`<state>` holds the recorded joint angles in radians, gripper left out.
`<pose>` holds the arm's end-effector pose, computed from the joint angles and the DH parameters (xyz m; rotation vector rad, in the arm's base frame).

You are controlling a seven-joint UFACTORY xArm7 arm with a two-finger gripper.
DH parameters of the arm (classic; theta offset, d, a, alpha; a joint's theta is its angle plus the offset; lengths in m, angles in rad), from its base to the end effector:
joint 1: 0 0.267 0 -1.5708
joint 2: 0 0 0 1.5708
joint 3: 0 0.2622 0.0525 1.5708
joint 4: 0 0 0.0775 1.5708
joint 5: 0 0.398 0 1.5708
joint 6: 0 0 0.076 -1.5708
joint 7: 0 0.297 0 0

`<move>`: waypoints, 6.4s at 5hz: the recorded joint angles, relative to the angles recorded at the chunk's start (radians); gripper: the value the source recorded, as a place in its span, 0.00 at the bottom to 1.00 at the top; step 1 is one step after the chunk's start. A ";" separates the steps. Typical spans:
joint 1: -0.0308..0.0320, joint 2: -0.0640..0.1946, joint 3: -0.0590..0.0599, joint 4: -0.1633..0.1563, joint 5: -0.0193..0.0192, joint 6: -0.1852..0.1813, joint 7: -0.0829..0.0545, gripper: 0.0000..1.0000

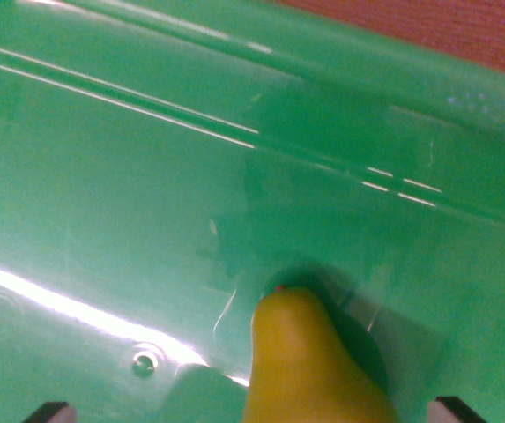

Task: Pick fruit

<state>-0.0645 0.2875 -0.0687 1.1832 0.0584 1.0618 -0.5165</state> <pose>0.5068 -0.0584 0.0103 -3.0062 -0.5343 0.2253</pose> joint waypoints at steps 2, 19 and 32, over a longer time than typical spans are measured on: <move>-0.0061 0.016 -0.001 -0.025 0.0010 -0.041 -0.036 0.00; -0.0342 0.090 -0.004 -0.142 0.0054 -0.232 -0.204 1.00; -0.0332 0.056 -0.006 -0.070 0.0009 -0.126 -0.200 1.00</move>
<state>-0.0977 0.3440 -0.0748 1.1130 0.0593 0.9355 -0.7163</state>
